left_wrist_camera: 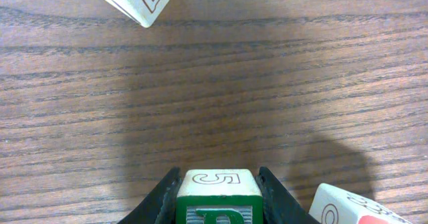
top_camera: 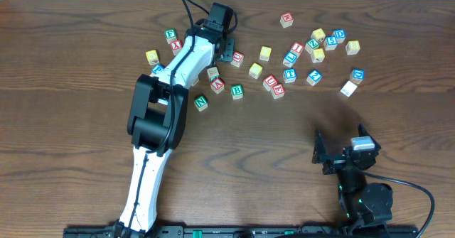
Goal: Spell out ROBOT
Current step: 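Lift the R block and carry it toward the near open area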
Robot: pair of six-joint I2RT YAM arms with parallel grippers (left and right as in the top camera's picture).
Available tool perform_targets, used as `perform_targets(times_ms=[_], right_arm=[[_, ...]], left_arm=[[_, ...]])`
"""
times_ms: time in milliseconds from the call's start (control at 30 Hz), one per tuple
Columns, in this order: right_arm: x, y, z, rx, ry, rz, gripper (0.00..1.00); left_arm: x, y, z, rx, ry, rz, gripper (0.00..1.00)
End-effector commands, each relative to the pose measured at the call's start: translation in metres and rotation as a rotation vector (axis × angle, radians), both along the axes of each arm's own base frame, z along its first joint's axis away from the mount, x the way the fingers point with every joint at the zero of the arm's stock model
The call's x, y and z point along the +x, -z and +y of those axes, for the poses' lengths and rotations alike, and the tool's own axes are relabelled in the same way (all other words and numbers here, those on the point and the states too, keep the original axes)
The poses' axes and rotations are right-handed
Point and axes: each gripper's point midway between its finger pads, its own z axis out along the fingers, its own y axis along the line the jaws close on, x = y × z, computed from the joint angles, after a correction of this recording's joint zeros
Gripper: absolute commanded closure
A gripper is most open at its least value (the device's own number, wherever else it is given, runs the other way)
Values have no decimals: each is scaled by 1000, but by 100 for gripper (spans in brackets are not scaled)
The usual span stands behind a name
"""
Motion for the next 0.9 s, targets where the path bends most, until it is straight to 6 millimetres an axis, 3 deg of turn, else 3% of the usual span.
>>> perform_targets(times_ms=[0, 200, 300, 433, 633, 733, 867], right_arm=[[0, 0, -1, -11, 2, -2, 1], [0, 0, -1, -11, 2, -2, 1], [0, 0, -1, -11, 2, -2, 1], [0, 0, -1, -11, 2, -2, 1], [0, 0, -1, -11, 2, -2, 1], [0, 0, -1, -11, 2, -2, 1], [0, 0, -1, -11, 2, -2, 1]], left_arm=[[4, -17, 4, -4, -14, -26, 81], [8, -82, 2, -41, -15, -124, 88], [5, -128, 3, -66, -15, -189, 89], [-15, -192, 11, -90, -15, -251, 92], [-77, -271, 33, -109, -27, -266, 93], [-112, -290, 46, -103, -38, -227, 92], [-156, -295, 62, -73, -46, -141, 93]])
